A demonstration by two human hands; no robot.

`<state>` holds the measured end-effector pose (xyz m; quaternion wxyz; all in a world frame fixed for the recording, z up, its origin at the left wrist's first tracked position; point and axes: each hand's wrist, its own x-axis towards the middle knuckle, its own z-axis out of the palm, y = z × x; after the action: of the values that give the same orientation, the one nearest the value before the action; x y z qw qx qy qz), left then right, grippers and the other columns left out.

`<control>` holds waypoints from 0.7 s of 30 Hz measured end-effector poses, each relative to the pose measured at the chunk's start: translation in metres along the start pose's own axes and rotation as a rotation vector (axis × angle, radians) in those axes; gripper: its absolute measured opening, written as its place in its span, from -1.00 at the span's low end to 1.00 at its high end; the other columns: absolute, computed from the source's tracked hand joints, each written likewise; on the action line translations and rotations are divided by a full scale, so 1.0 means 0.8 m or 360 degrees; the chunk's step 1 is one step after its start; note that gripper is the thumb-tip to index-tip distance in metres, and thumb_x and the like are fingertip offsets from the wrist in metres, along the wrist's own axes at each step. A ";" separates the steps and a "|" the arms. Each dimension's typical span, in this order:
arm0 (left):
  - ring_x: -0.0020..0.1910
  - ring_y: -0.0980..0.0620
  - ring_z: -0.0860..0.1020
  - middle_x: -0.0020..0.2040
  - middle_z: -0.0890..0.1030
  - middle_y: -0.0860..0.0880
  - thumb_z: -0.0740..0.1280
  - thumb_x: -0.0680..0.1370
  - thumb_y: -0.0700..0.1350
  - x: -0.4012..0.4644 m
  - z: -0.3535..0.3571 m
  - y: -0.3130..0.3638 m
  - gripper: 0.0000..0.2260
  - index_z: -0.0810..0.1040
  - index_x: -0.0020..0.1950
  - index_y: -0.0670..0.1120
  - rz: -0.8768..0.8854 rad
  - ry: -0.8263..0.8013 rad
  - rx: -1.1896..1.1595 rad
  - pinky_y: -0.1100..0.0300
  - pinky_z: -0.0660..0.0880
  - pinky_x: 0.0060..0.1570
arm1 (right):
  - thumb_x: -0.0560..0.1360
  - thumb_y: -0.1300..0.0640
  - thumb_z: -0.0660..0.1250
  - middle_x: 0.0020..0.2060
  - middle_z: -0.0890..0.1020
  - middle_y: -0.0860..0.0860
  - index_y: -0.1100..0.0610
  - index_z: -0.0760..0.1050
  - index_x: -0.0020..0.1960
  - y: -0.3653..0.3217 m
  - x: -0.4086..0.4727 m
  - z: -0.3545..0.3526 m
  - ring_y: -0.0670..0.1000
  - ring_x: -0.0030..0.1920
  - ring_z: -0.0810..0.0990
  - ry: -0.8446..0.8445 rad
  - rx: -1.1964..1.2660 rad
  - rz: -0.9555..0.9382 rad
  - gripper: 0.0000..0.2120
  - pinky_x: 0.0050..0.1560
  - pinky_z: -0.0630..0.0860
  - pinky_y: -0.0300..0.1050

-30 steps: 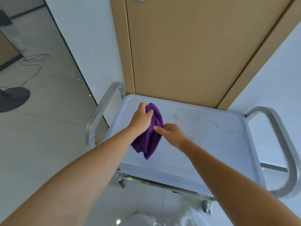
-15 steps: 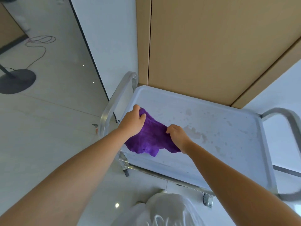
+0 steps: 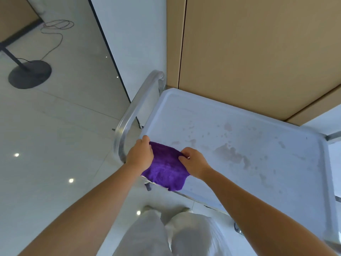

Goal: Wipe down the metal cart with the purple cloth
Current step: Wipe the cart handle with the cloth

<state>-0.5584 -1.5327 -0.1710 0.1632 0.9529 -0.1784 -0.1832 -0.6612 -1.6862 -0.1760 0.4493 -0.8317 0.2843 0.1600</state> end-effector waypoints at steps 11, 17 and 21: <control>0.33 -0.06 0.30 0.34 0.35 -0.13 0.21 0.57 -0.21 0.032 0.035 -0.040 -0.63 0.32 0.38 -0.17 0.0111 0.0084 -0.0290 0.14 0.33 0.25 | 0.36 0.18 0.26 0.28 0.49 0.19 0.20 0.44 0.29 -0.018 -0.012 0.138 0.23 0.28 0.47 0.0295 -0.0560 -0.0383 -0.51 0.30 0.33 0.11; 0.32 0.00 0.34 0.35 0.37 -0.08 0.21 0.59 -0.14 0.051 0.026 -0.045 -0.64 0.30 0.39 -0.11 -0.0025 0.0087 -0.0539 0.27 0.26 0.16 | 0.51 -0.11 0.01 0.44 0.33 0.06 0.01 0.31 0.44 -0.029 0.029 0.157 0.14 0.45 0.26 0.0027 -0.1050 -0.0249 -0.46 0.41 0.17 0.19; 0.28 -0.02 0.40 0.37 0.37 -0.08 0.13 0.63 -0.07 0.063 0.028 -0.046 -0.63 0.25 0.43 -0.10 -0.0240 0.0050 -0.0585 0.22 0.32 0.11 | 0.52 -0.24 -0.09 0.50 0.19 0.03 -0.10 0.16 0.49 -0.032 0.072 0.136 0.17 0.50 0.10 -0.0052 -0.1267 -0.0374 -0.42 0.36 -0.20 0.25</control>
<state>-0.5136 -1.5259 -0.2193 0.3230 0.9204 -0.0675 -0.2094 -0.6011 -1.6033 -0.2486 0.1122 -0.9646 0.0963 0.2182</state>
